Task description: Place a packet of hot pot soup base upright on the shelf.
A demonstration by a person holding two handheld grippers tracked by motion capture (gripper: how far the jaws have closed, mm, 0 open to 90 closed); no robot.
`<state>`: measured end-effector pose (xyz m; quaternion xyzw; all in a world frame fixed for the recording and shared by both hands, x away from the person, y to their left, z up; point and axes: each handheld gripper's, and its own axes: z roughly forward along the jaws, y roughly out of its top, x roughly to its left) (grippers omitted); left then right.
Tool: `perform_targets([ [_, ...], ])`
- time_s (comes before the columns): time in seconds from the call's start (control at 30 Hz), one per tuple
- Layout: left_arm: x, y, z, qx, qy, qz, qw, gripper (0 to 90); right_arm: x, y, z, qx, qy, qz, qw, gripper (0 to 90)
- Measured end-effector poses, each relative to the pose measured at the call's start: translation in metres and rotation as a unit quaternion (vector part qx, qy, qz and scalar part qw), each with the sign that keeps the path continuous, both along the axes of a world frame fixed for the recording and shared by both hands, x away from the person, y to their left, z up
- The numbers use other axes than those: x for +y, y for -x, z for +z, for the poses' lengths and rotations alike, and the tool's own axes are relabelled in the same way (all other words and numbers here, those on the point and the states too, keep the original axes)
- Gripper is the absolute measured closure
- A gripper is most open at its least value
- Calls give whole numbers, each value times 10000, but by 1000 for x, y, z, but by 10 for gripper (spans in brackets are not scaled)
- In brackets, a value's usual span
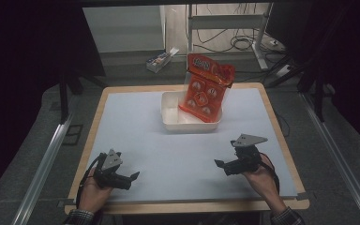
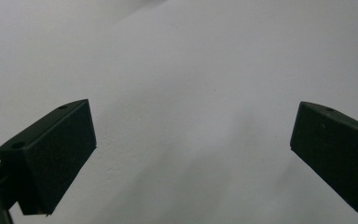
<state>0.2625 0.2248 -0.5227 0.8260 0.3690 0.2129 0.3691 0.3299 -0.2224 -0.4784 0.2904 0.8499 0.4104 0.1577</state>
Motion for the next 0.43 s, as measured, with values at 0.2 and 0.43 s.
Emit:
perform_targets([
  [0.2,0,0,0,15,18,2,10000,1,-9,5,-15,184,191,-82,9996,24],
  [0.43,0,0,0,16,10,13,10000,2,-12,2,-23,343,320,-97,9989,24],
])
